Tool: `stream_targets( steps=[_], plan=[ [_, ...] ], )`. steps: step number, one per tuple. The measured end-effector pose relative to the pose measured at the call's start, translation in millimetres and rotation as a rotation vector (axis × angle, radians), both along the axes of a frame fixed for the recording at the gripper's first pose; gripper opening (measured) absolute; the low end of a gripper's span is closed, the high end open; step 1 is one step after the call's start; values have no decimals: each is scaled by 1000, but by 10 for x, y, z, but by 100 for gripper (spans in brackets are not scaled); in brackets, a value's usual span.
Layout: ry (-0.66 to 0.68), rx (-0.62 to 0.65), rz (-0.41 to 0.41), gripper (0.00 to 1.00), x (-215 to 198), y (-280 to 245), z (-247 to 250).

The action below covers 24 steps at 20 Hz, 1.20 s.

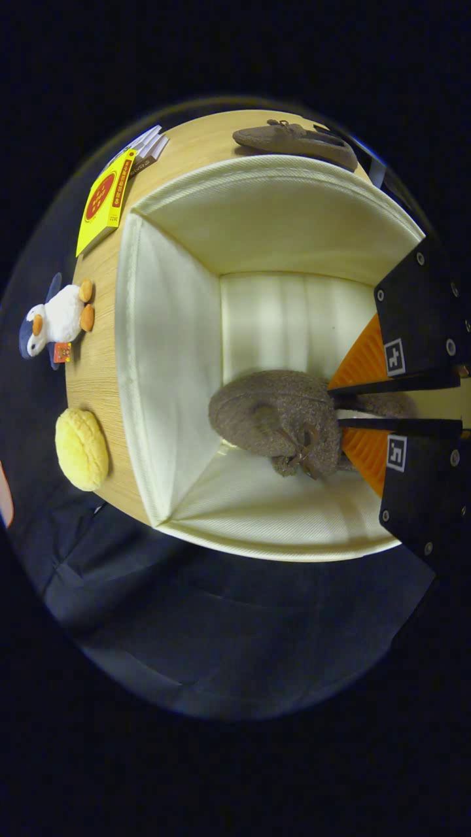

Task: Open the storage box then place both shoes into the box .Put the left shoe in first, then the right shoe, with the right side of both shoes facing outward in a uniform manner.

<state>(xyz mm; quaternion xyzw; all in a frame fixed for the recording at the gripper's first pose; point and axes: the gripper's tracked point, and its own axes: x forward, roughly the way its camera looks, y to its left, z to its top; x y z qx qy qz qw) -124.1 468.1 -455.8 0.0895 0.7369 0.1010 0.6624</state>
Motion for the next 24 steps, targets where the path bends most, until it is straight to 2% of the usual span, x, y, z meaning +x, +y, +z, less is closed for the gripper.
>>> stream_targets(
  steps=[3, 5, 6, 12, 16, 22, 24],
  plan=[
    [-23, 58, 27, 28, 27, -7, 122],
    [-51, 112, 33, 38, 59, -26, 255],
    [-66, 135, 35, 51, 79, -59, 333],
    [-205, 235, 48, 82, 265, -480, 830],
    [-290, 234, 10, 93, 341, -1124, 978],
    [-394, 156, -107, 96, 401, -2348, 986],
    [-433, 111, -121, 96, 395, -2749, 963]
  ],
)
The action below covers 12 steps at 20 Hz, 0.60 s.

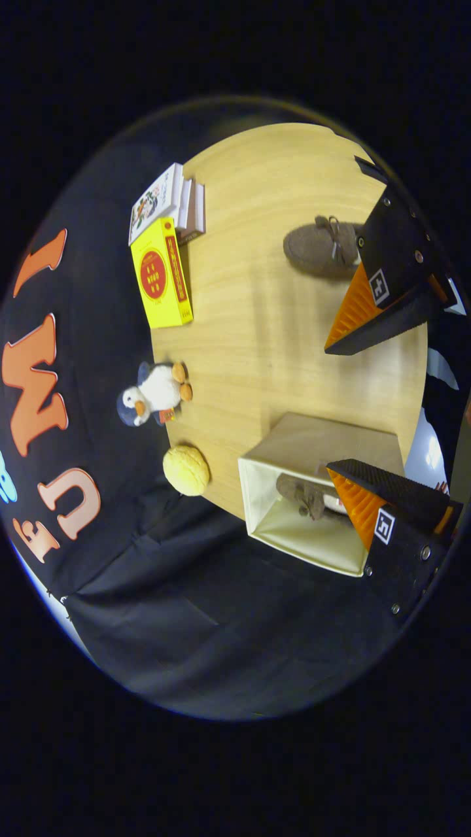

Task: Open the storage box then place both shoes into the box .Put the left shoe in first, then the right shoe, with the right side of both shoes facing outward in a uniform manner.

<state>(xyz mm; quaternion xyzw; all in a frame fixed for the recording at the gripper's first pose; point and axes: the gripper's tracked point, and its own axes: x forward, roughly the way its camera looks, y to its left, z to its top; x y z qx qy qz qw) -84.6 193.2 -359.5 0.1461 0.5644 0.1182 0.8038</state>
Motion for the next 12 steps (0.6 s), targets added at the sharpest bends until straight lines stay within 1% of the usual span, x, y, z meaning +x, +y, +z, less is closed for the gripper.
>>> stream_targets(
  steps=[3, 7, 9, 11, 12],
  plan=[
    [-25, -100, -4, 96, -106, -585, -160],
    [-5, -171, -7, 96, -387, -1100, -506],
    [9, -228, -6, 96, -520, -1387, -712],
    [44, -256, -7, 92, -657, -1576, -912],
    [61, -253, -12, 89, -700, -1625, -994]
  ],
)
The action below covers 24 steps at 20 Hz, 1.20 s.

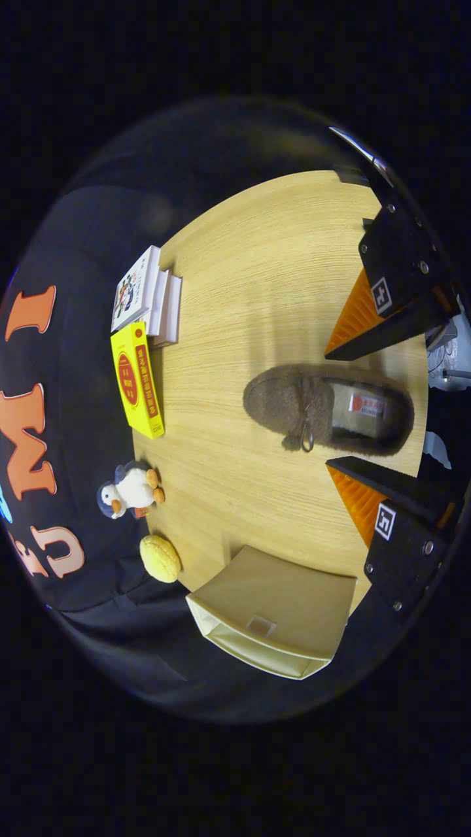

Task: Open the storage box then place both shoes into the box .Put the left shoe in first, then the right shoe, with the right side of both shoes facing outward in a uniform manner.

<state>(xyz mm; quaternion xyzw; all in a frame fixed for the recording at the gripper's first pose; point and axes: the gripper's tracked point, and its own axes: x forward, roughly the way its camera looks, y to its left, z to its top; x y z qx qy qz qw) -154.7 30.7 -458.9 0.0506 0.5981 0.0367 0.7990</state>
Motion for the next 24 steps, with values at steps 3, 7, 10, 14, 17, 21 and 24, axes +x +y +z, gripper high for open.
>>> stream_targets(
  steps=[3, 7, 10, 14, 17, 21, 24],
  plan=[
    [13, -10, -2, 81, -66, -123, -202],
    [1, -97, -7, 68, -25, -335, -495],
    [-13, -63, -56, 55, 62, -282, -610],
    [19, -24, -64, 33, 99, -181, -723],
    [44, -18, -119, 15, 118, -218, -754],
    [74, -6, -157, 6, 92, -192, -671],
    [74, 16, -190, 6, 143, -91, -455]
  ],
)
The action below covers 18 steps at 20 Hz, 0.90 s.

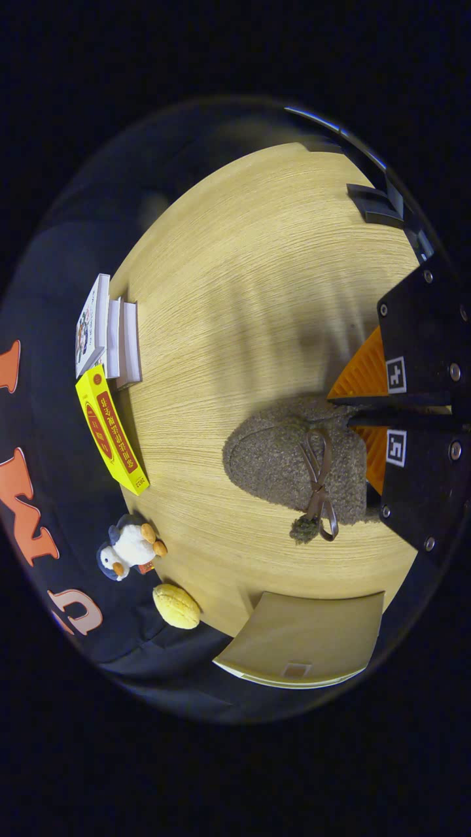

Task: Open the storage box then place both shoes into the box .Put the left shoe in first, then the right shoe, with the right side of both shoes facing outward in a uniform manner.

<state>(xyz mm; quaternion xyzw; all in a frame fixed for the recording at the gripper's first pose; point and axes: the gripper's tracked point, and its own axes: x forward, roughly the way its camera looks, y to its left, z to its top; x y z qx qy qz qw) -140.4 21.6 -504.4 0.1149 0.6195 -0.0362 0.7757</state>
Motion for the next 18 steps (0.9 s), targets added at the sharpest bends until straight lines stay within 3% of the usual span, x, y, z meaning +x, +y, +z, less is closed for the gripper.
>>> stream_targets(
  steps=[9, 18],
  plan=[
    [-57, 33, -27, 6, 355, 575, 905],
    [-92, 59, 113, 6, 623, 1737, 1511]
  ],
)
